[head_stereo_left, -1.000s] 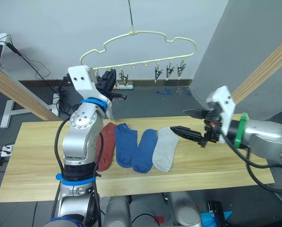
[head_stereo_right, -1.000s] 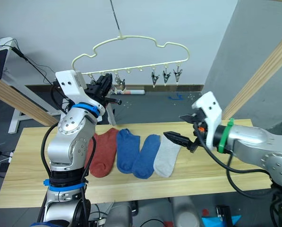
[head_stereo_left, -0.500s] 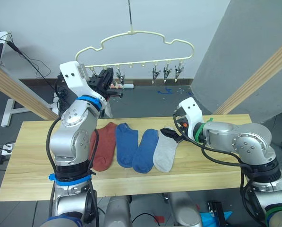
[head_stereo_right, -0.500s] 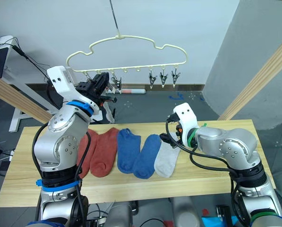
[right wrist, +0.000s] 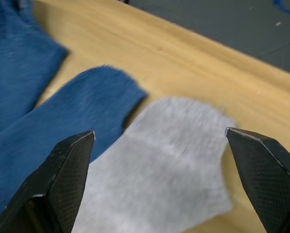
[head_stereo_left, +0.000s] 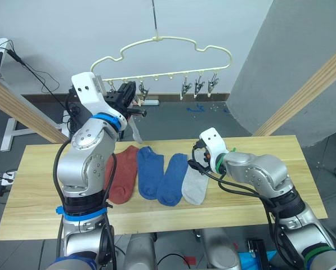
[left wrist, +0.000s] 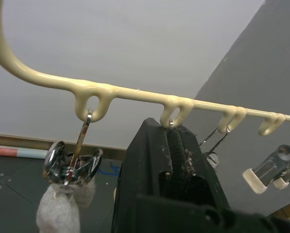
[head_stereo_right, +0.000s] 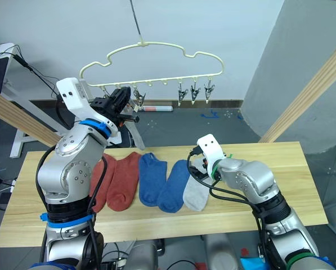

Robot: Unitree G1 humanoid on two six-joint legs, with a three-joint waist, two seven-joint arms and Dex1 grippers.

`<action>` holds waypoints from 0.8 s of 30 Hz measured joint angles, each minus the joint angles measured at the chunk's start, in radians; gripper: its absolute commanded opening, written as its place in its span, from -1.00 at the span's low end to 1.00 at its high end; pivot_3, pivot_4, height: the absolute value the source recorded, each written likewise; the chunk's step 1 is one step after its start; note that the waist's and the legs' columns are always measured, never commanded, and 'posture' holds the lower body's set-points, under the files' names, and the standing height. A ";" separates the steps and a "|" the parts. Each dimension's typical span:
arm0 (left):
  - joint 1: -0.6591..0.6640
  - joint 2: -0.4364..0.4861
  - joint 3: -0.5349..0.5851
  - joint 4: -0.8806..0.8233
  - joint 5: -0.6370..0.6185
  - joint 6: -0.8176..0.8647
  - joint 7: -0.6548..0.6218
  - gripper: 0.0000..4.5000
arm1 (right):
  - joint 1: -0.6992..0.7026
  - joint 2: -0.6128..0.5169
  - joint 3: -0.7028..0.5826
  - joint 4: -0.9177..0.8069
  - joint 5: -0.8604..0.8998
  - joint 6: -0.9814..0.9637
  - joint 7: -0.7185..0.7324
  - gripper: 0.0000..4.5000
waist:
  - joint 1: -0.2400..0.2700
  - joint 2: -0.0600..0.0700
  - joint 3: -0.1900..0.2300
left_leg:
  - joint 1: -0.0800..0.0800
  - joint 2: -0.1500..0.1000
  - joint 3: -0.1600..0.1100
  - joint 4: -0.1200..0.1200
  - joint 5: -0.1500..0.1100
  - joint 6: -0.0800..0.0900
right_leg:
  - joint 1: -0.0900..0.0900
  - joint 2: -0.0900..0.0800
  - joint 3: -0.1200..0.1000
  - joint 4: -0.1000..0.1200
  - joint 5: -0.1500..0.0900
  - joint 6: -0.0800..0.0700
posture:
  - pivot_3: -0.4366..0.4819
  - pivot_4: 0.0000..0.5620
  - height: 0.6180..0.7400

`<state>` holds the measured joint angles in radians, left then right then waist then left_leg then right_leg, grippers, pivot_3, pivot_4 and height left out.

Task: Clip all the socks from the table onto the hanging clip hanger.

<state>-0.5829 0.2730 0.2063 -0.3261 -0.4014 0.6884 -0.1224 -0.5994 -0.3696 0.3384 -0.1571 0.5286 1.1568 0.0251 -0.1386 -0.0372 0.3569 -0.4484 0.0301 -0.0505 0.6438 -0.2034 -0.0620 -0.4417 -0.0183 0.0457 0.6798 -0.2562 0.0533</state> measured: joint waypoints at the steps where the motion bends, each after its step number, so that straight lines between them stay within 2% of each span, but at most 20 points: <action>1: 0.000 0.001 -0.001 0.000 0.000 0.000 0.000 -0.99 | -0.002 0.007 0.000 0.017 -0.019 -0.010 0.010 1.00 | 0.000 0.000 0.000 | 0.000 0.000 0.000 0.000 0.000 0.000 | 0.000 0.000 0.000 0.000 0.000 0.000 | -0.55 0.34 1.00; 9: 0.000 0.007 -0.001 -0.001 0.000 0.000 0.001 -0.99 | -0.016 0.023 -0.001 0.082 -0.157 -0.046 0.069 1.00 | 0.001 0.000 0.000 | 0.000 0.000 0.000 0.000 0.000 0.000 | 0.000 0.000 0.000 0.000 0.001 -0.002 | -0.52 0.33 1.00; 24: 0.000 0.007 -0.003 -0.001 0.001 0.000 0.002 -0.99 | 0.034 0.101 -0.003 0.093 -0.249 -0.013 0.115 1.00 | 0.001 0.000 0.000 | 0.000 0.000 0.000 0.000 0.000 0.000 | 0.000 0.000 0.000 0.000 0.002 -0.004 | -0.50 0.36 1.00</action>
<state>-0.5830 0.2797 0.2032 -0.3270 -0.4008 0.6886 -0.1204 -0.5659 -0.2683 0.3350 -0.0646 0.2791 1.1442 0.1400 -0.1374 -0.0371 0.3570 -0.4483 0.0300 -0.0510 0.6437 -0.2034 -0.0620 -0.4417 -0.0186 0.0453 0.6802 -0.2538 0.0494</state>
